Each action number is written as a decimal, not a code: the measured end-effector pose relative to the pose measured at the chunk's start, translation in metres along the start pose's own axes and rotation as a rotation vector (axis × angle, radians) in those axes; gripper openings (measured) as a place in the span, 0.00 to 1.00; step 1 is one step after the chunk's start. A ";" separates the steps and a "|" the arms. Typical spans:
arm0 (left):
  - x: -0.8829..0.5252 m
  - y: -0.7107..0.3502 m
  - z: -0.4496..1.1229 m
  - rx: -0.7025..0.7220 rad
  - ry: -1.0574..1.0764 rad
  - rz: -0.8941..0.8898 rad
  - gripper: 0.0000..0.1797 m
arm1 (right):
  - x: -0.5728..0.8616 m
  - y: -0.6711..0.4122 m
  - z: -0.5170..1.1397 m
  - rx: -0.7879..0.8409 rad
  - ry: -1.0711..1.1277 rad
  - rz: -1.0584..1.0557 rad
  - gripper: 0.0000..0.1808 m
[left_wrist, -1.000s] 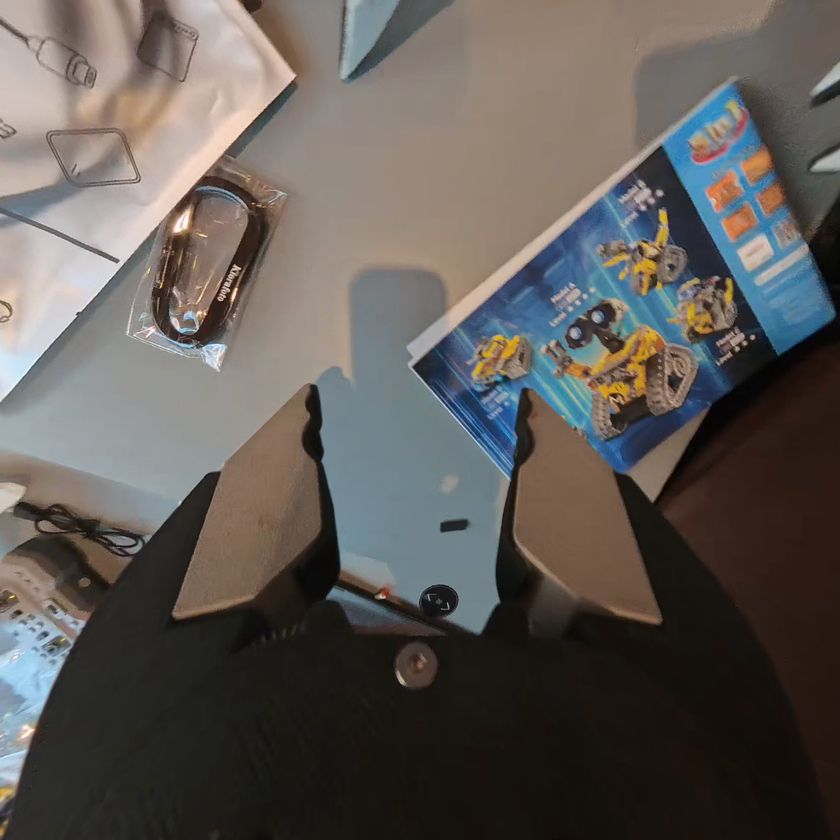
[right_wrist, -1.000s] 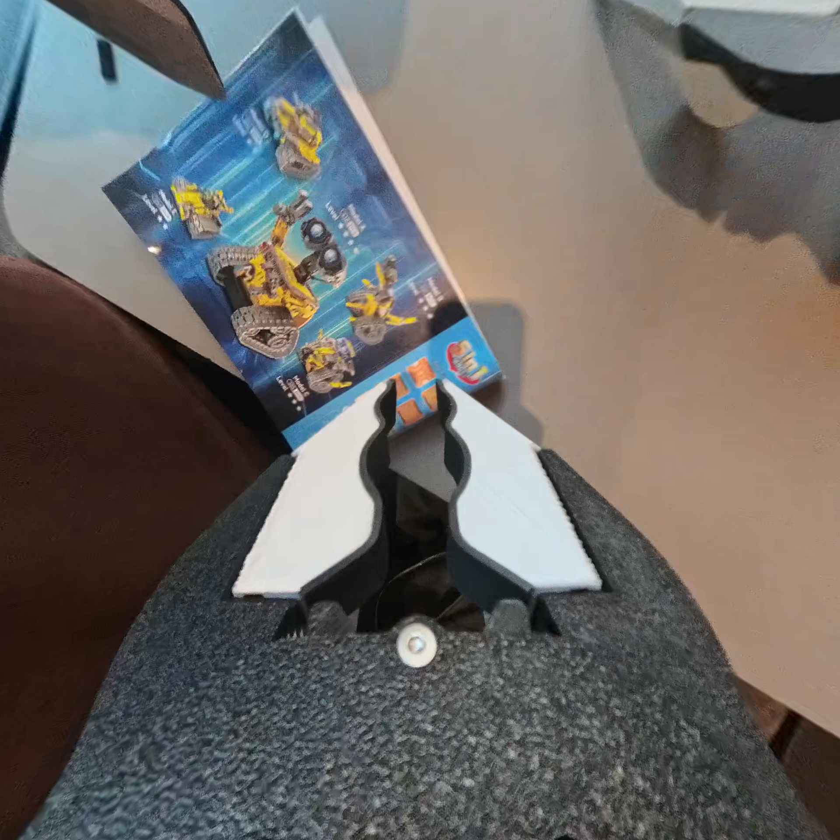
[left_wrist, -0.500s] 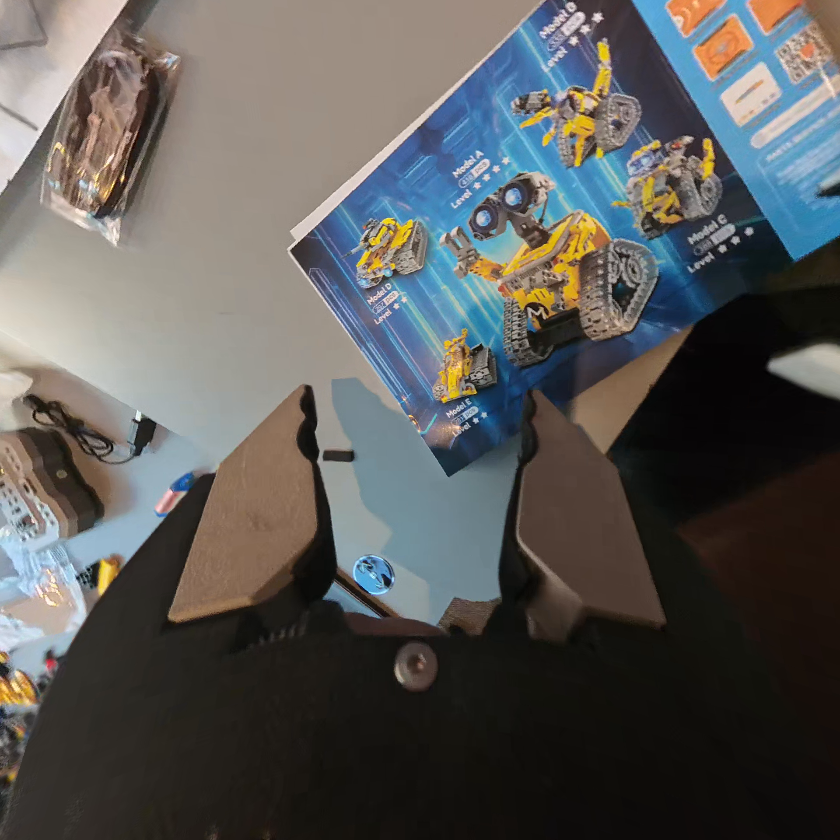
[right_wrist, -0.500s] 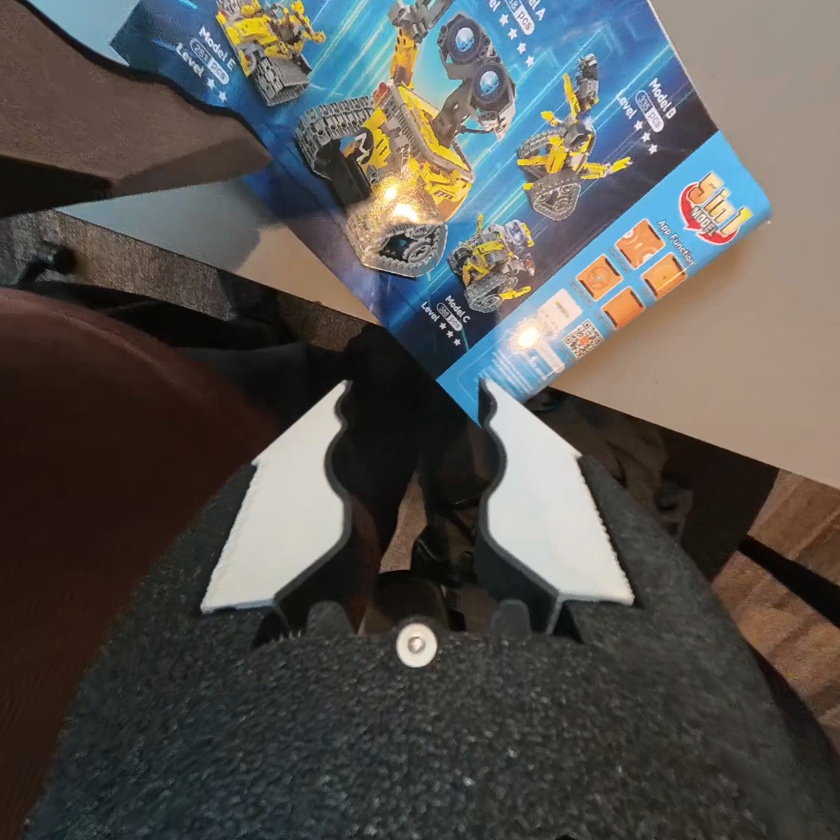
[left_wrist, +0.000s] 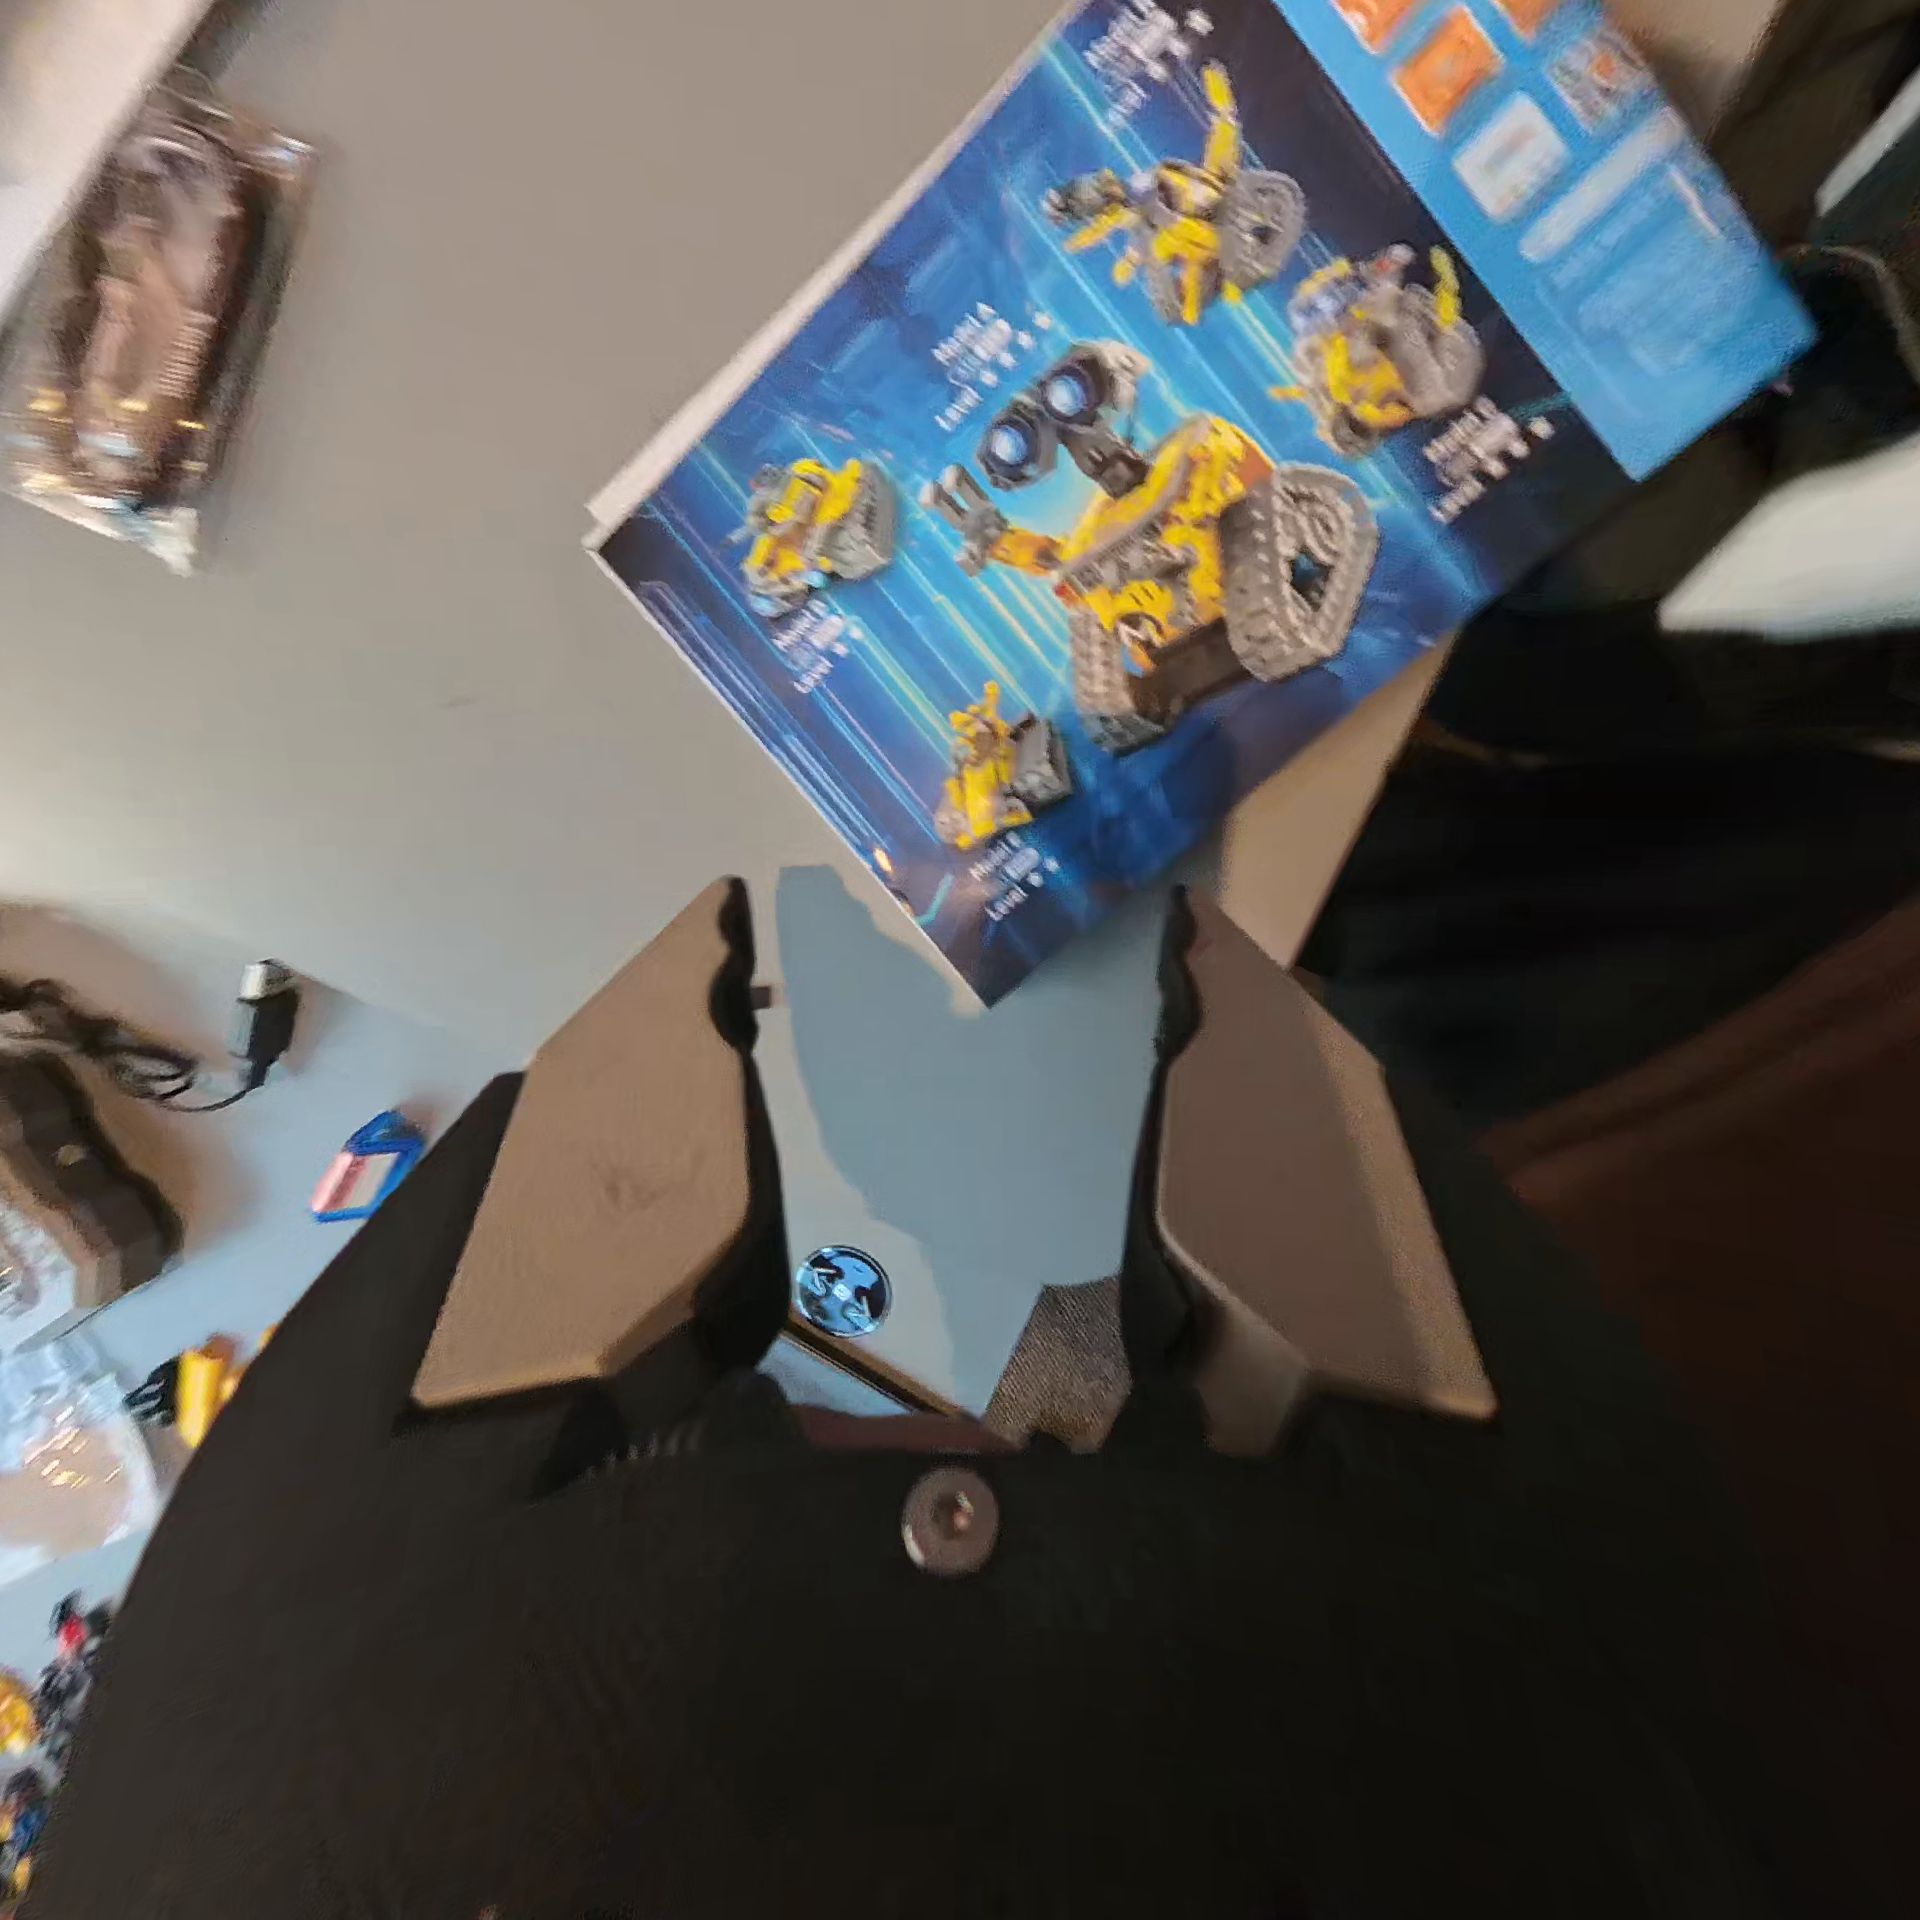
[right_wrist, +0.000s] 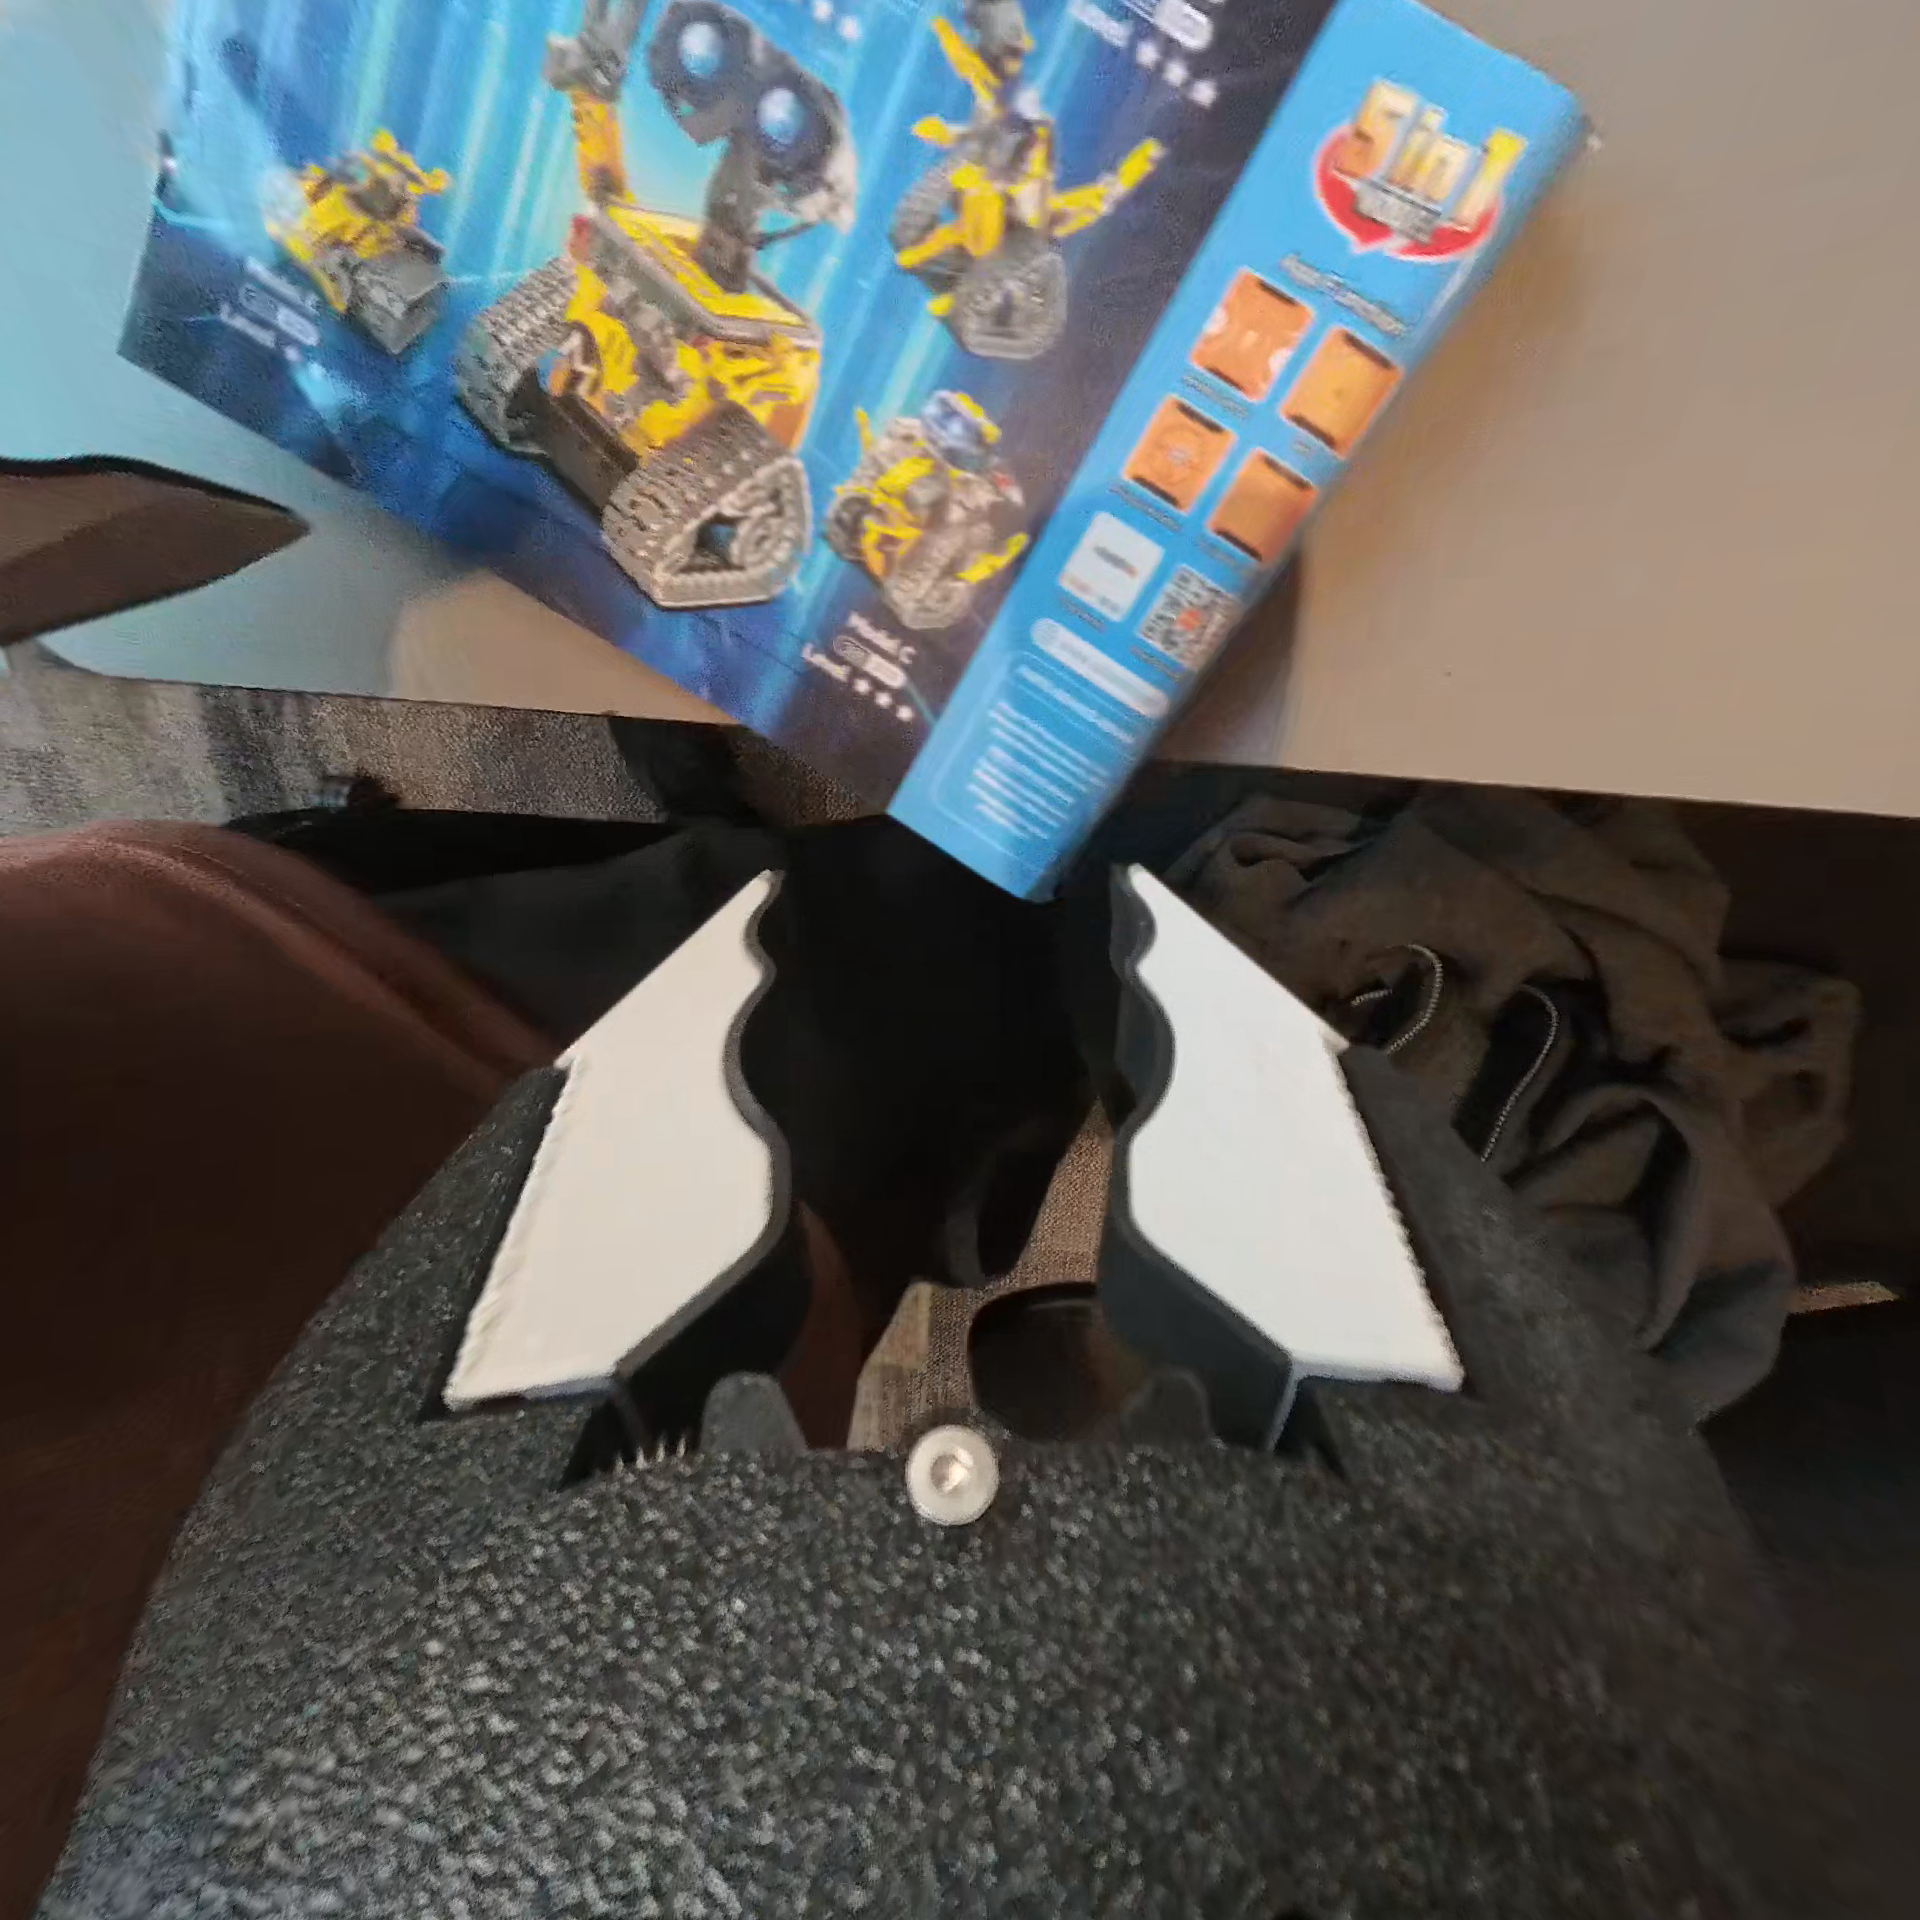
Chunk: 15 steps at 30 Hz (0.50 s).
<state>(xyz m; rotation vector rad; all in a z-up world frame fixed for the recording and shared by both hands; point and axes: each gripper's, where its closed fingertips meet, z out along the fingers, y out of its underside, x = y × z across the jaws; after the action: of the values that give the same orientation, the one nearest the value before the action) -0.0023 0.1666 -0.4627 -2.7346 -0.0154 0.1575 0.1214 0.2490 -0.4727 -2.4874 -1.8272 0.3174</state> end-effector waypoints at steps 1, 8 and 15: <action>0.005 0.004 0.000 -0.011 0.048 0.006 0.36 | 0.006 0.003 0.000 -0.010 -0.023 0.010 0.30; 0.011 0.019 0.012 -0.104 0.058 0.012 0.19 | -0.002 0.014 0.016 -0.118 -0.285 0.194 0.12; 0.006 0.014 0.015 -0.107 0.058 -0.047 0.17 | 0.002 -0.017 0.012 -0.076 -0.292 0.117 0.00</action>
<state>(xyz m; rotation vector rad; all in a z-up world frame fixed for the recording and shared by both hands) 0.0022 0.1595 -0.4830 -2.8411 -0.0743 0.0662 0.1042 0.2552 -0.4822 -2.7298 -1.8215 0.6608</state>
